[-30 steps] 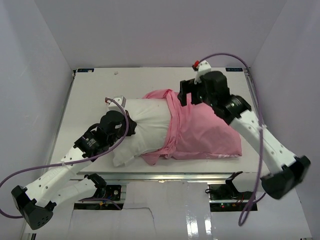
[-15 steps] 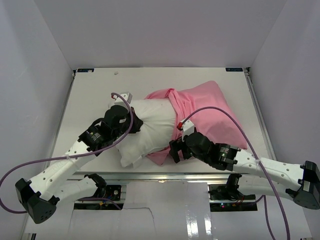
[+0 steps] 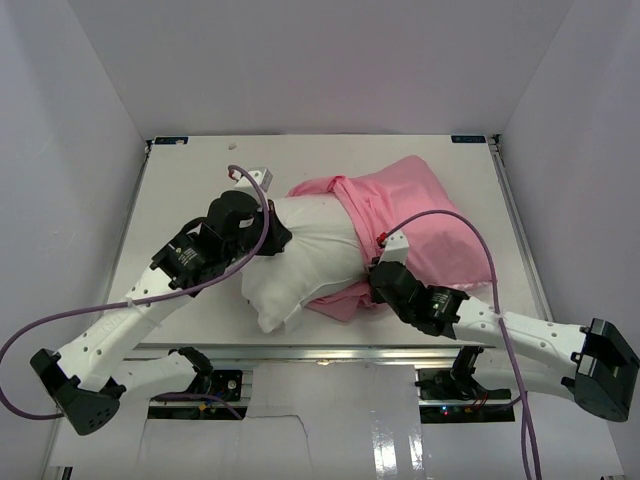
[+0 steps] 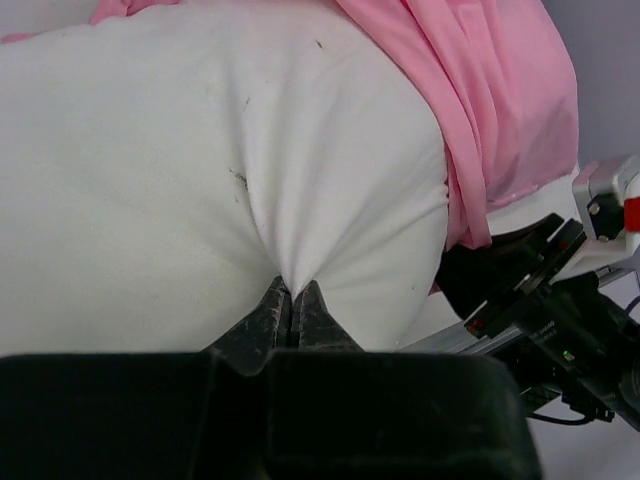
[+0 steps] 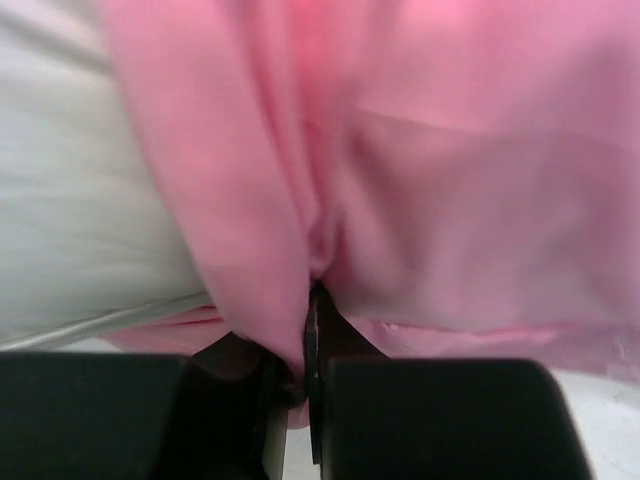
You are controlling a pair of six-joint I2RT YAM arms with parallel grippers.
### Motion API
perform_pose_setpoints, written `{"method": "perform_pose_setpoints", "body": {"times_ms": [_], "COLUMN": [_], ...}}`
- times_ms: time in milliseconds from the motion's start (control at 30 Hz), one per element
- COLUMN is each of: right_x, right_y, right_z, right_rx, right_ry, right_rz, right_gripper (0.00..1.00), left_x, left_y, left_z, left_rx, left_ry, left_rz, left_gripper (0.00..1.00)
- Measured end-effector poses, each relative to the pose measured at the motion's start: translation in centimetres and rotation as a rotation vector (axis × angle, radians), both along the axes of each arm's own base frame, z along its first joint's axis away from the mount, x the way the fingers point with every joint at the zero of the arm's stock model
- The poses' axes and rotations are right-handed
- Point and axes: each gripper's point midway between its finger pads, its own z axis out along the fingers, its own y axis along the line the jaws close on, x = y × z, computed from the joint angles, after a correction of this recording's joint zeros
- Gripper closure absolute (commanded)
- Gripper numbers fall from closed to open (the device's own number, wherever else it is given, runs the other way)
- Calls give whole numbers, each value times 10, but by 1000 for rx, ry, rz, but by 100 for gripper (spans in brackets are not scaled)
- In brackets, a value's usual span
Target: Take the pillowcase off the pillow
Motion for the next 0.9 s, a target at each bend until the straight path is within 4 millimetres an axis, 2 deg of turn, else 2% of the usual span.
{"method": "perform_pose_setpoints", "body": {"times_ms": [200, 433, 633, 733, 767, 800, 833, 867, 900], "right_x": [16, 31, 49, 54, 55, 55, 55, 54, 52], "right_y": [-41, -61, -83, -90, -92, -93, -93, -94, -94], "right_z": [-4, 3, -7, -1, 3, 8, 11, 13, 14], "right_rx": [60, 95, 88, 130, 143, 155, 163, 161, 159], "right_ry": [-22, -44, -13, -14, -22, -31, -38, -41, -39], "right_rz": [-143, -232, -325, -340, -342, -341, -334, -324, -313], "right_gripper": [92, 92, 92, 90, 88, 79, 73, 58, 48], "left_x": [-1, -7, -14, -21, -22, -23, -26, -30, -35], "left_y": [2, -3, -3, -8, -9, -10, -11, -11, -12], "left_z": [25, 56, 51, 51, 52, 51, 50, 46, 42], "left_rx": [23, 18, 39, 24, 17, 8, -4, -16, -31], "left_ry": [6, -6, 26, 38, 37, 33, 27, 25, 21], "left_rz": [-29, -95, -137, -179, -190, -200, -211, -228, -250], "left_gripper": [100, 100, 100, 100, 100, 100, 100, 100, 100]}}
